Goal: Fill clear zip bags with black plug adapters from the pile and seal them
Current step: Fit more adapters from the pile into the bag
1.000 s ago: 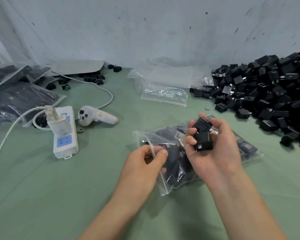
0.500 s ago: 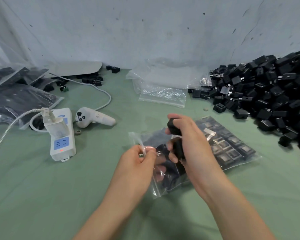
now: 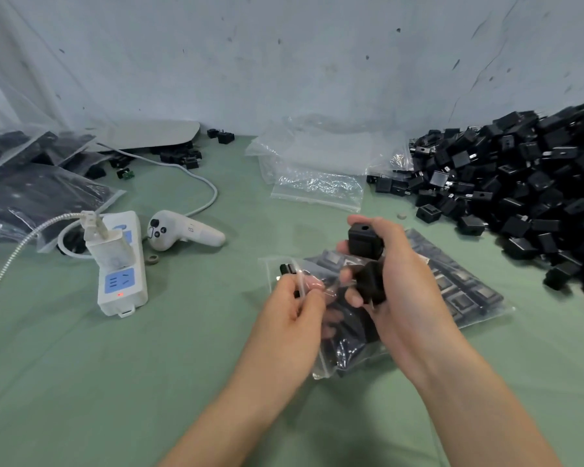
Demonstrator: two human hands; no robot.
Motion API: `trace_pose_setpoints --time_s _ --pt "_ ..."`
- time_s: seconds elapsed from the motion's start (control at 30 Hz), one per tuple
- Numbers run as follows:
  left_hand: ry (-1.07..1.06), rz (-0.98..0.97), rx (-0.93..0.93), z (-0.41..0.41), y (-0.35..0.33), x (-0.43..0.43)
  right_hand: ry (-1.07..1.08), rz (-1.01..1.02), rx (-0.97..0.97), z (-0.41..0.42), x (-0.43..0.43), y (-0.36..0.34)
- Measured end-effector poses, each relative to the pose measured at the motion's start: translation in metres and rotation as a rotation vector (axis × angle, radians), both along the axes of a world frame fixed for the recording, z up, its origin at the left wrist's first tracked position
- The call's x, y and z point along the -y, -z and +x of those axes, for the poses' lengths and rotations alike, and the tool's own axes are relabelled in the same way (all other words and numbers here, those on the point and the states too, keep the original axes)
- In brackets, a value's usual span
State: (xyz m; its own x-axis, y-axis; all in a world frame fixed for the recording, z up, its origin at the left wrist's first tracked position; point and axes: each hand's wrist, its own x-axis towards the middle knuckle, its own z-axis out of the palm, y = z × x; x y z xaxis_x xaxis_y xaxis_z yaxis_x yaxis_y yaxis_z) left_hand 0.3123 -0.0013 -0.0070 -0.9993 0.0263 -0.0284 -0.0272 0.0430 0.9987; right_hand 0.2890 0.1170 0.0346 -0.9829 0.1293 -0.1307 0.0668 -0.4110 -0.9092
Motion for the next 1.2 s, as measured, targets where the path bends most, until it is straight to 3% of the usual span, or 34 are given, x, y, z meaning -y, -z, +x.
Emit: trace_pose_setpoints --time_s 0.13,0.2,0.27,0.33,0.43,0.5,0.63,0.73,0.8,0.9,1.0,1.1,1.13,1.2 --pt "0.049 0.325 0.212 -0.002 -0.007 0.002 0.045 -0.074 -0.004 0.003 0.001 -0.001" --pt "-0.068 0.242 0.123 0.003 -0.007 0.013 0.026 -0.202 0.024 0.006 0.002 -0.001" --pt "-0.285 0.032 -0.093 0.011 -0.010 0.026 0.026 -0.302 0.039 0.008 0.007 -0.001" --pt "-0.314 0.136 -0.156 0.021 -0.021 0.025 0.030 -0.280 0.007 0.009 0.021 0.000" --pt "-0.148 0.414 0.022 0.026 -0.028 0.010 -0.016 0.026 -0.065 0.018 0.057 0.010" --pt "-0.161 0.457 0.069 0.027 -0.031 0.011 -0.043 0.285 -0.204 0.029 0.081 0.020" --pt "-0.223 0.610 0.143 0.019 -0.030 0.038 -0.126 0.557 -0.377 0.033 0.084 0.019" --pt "-0.259 0.617 0.248 0.008 -0.020 0.051 0.023 1.050 -0.533 0.025 0.058 0.011" --pt "-0.253 0.596 0.305 0.005 -0.010 0.048 0.059 1.347 -0.492 0.025 0.043 0.007" --pt "-0.224 0.577 0.275 0.000 -0.002 0.037 -0.058 1.670 -0.307 0.035 0.034 0.012" --pt "-0.278 0.572 0.237 -0.008 0.001 0.030 -0.143 1.783 -0.214 0.046 0.027 0.019" --pt "-0.302 0.491 0.195 -0.010 0.008 0.027 -0.137 1.767 -0.198 0.045 0.024 0.018" --pt "-0.286 0.389 0.151 -0.009 0.012 0.026 -0.123 1.731 -0.184 0.043 0.023 0.017" --pt "-0.216 -0.025 0.021 -0.004 0.019 0.025 -0.097 1.646 -0.157 0.039 0.021 0.015"
